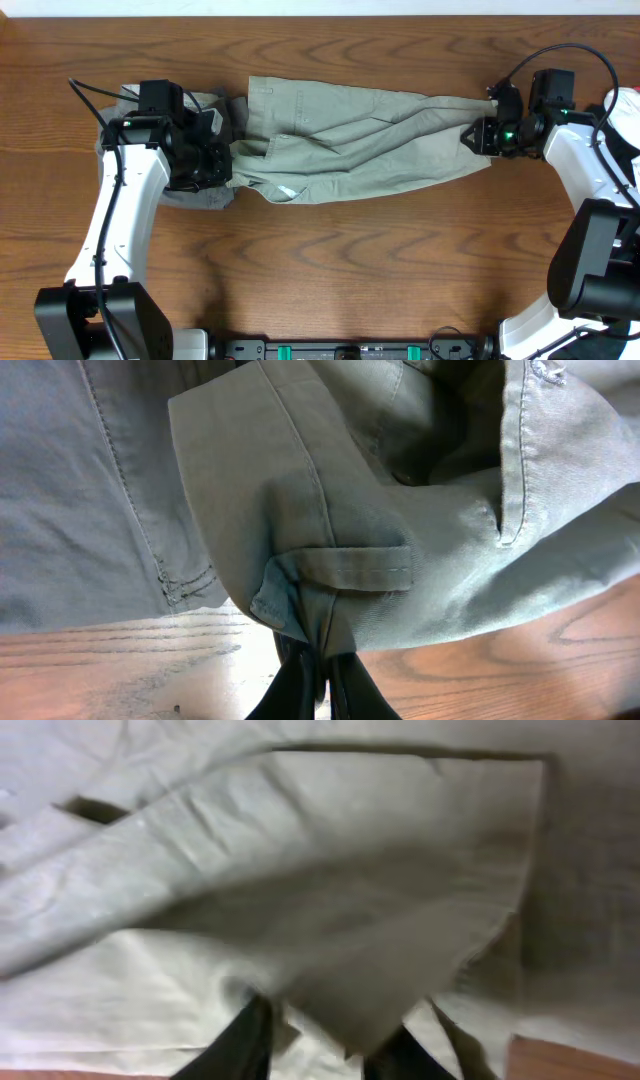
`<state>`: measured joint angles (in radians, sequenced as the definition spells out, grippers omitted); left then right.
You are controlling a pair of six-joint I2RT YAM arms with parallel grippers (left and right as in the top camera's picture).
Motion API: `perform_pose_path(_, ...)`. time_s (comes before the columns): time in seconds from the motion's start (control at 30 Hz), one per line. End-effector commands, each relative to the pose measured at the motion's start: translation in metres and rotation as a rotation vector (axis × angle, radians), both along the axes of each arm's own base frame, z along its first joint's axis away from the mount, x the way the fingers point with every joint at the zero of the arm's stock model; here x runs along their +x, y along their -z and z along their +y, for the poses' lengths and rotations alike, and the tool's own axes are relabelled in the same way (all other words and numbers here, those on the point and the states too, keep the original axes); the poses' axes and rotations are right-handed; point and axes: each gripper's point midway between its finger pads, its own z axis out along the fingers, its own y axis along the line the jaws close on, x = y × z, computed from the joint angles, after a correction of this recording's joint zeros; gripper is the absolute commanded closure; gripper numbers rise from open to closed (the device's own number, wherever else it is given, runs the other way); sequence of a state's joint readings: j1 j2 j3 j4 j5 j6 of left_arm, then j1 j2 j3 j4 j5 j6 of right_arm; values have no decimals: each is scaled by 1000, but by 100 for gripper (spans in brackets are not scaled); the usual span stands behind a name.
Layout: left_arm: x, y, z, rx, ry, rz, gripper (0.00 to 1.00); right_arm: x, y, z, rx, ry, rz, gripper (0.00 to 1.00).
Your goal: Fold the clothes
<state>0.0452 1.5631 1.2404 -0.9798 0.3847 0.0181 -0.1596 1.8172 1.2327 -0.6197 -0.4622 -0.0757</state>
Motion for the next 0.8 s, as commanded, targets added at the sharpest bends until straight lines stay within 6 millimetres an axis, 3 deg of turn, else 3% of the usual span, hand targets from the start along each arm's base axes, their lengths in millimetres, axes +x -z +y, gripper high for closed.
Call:
perform_pose_path(0.0, 4, -6, 6, 18, -25, -19, 94, -4, -4, 17, 92, -45, -7, 80)
perform_pose_path(0.17, 4, -6, 6, 18, -25, -23, 94, -10, -15, 36, 216, -89, -6, 99)
perform_pose_path(0.3, 4, -6, 6, 18, -24, -20, 94, -22, -31, 41, 243, -90, 33, 99)
perform_pose_path(0.43, 1, -6, 6, 18, -22, -11, 94, -36, -69, 37, 205, -66, 37, 99)
perform_pose_path(0.5, 0, -5, 5, 18, -22, -5, 94, -44, -84, 22, 136, 62, 88, 99)
perform_pose_path(0.63, -1, -5, 6, 21, -23, 1, 94, -76, -106, -45, -145, 505, 212, 99)
perform_pose_path(0.77, -1, -3, 13, 64, -31, 4, 94, -76, -113, -50, -144, 528, 189, 99)
